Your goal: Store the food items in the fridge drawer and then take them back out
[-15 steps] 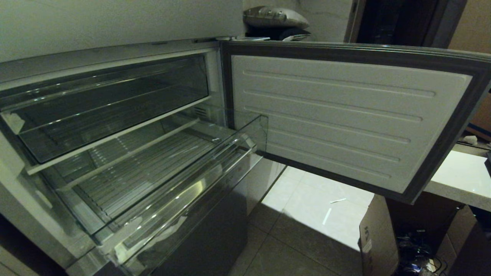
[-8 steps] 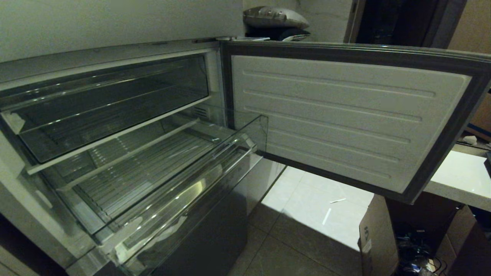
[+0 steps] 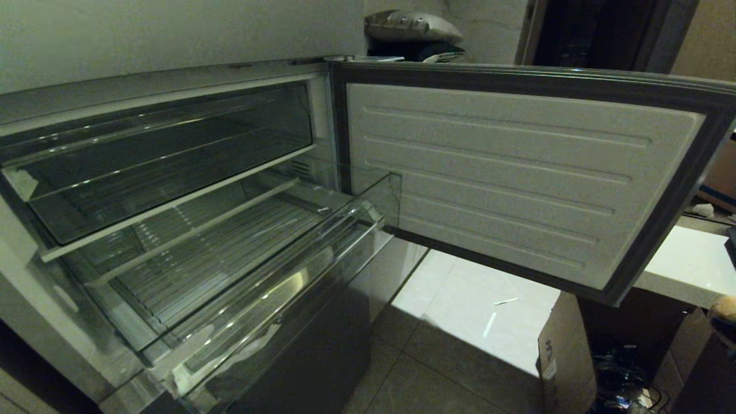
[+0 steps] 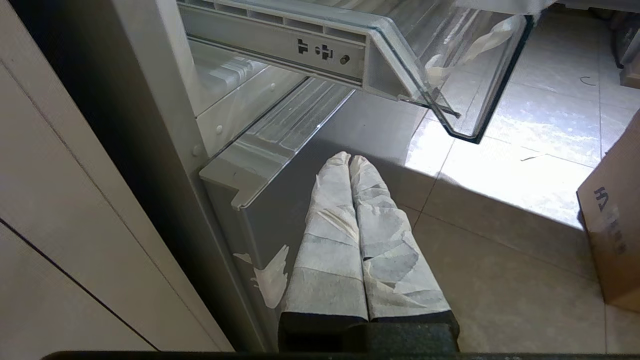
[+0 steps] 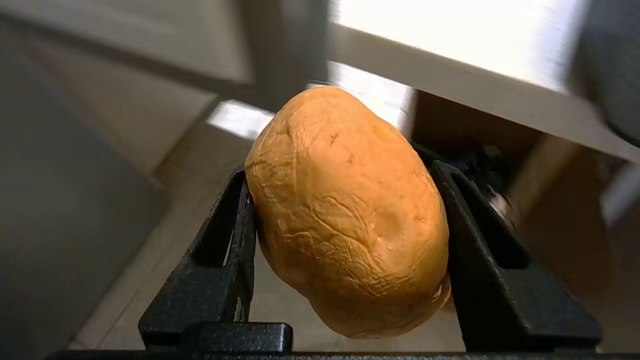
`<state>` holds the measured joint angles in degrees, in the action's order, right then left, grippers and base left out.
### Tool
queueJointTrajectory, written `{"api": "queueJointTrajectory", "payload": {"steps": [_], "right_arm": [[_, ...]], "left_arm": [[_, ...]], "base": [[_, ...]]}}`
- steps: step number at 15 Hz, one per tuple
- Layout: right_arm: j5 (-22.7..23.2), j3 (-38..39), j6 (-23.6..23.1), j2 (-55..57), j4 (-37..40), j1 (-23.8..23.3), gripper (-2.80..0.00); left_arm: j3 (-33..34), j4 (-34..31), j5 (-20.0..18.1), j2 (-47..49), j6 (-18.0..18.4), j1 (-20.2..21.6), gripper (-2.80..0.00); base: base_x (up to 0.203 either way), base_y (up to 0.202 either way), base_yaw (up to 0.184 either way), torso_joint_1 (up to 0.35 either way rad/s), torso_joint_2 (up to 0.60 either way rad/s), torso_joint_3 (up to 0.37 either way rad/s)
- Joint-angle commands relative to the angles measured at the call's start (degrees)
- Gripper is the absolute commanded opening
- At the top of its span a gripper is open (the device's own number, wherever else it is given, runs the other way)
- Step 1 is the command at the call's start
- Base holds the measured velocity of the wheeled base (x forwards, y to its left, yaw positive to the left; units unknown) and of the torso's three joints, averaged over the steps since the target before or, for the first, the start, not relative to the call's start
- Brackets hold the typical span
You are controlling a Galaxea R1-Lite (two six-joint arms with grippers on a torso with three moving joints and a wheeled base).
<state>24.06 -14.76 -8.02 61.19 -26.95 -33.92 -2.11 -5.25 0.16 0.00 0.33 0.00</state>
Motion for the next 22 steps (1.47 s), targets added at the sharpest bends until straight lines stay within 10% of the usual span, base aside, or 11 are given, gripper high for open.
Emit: {"api": "queueJointTrajectory", "payload": {"steps": [1,5,22], "right_arm": [[1.43,3.06,-0.23,-4.27,-1.02,3.41,-2.8],[8.87,5.5,-0.15,-7.15,-1.29,4.65,-2.8],[8.98,6.51,-0.24,-7.22,-1.44,4.57,-2.8]], "left_arm": [[0.0,-0.02,0.02,0.0,0.02,0.0,-2.8],[0.0,-0.02,0.02,0.0,0.02,0.0,-2.8],[0.0,-0.02,0.02,0.0,0.02,0.0,-2.8]], "base": [[0.0,0.0,0.0,0.0,0.0,0.0],[0.0,0.0,0.0,0.0,0.0,0.0],[0.0,-0.004,0.106,0.001,0.0,0.001]]}}
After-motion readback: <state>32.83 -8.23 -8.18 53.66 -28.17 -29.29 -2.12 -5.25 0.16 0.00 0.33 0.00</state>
